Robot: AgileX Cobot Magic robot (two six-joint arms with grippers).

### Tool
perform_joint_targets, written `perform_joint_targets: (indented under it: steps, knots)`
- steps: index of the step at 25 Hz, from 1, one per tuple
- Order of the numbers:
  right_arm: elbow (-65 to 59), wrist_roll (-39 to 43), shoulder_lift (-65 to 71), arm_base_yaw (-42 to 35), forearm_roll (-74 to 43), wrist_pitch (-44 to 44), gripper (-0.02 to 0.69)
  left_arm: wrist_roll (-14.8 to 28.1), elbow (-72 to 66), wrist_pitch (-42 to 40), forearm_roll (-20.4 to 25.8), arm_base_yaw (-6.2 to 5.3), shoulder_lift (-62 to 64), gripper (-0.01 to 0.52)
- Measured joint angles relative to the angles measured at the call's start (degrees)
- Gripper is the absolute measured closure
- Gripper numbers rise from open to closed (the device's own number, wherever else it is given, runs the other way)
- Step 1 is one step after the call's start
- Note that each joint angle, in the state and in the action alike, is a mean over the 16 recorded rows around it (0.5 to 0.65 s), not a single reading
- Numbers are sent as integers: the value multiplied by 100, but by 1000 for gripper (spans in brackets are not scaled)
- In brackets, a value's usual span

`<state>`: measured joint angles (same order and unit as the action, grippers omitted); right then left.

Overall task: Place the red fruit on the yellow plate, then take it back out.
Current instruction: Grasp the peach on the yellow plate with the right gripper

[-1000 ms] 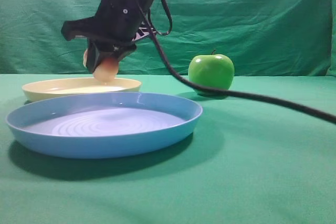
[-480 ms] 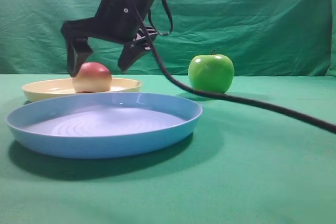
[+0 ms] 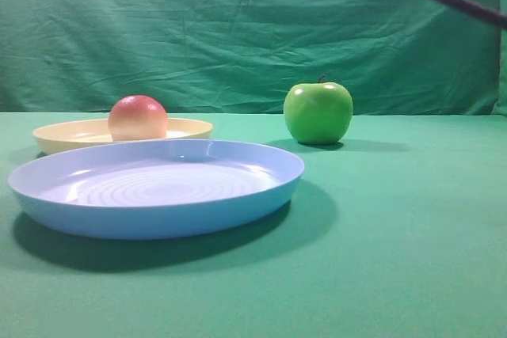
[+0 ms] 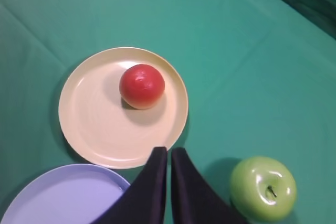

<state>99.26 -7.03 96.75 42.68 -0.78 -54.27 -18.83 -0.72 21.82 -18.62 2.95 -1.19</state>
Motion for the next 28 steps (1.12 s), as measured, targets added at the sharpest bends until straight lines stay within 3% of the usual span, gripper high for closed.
perform_joint_targets:
  steps: [15, 28]
  knots:
    - [-4074, 338, -3762, 0, 234, 1799, 665, 0, 0, 0, 0, 0, 0, 514]
    - [-4995, 703, -6012, -63, -277, 1486, 665, 0, 0, 0, 0, 0, 0, 514]
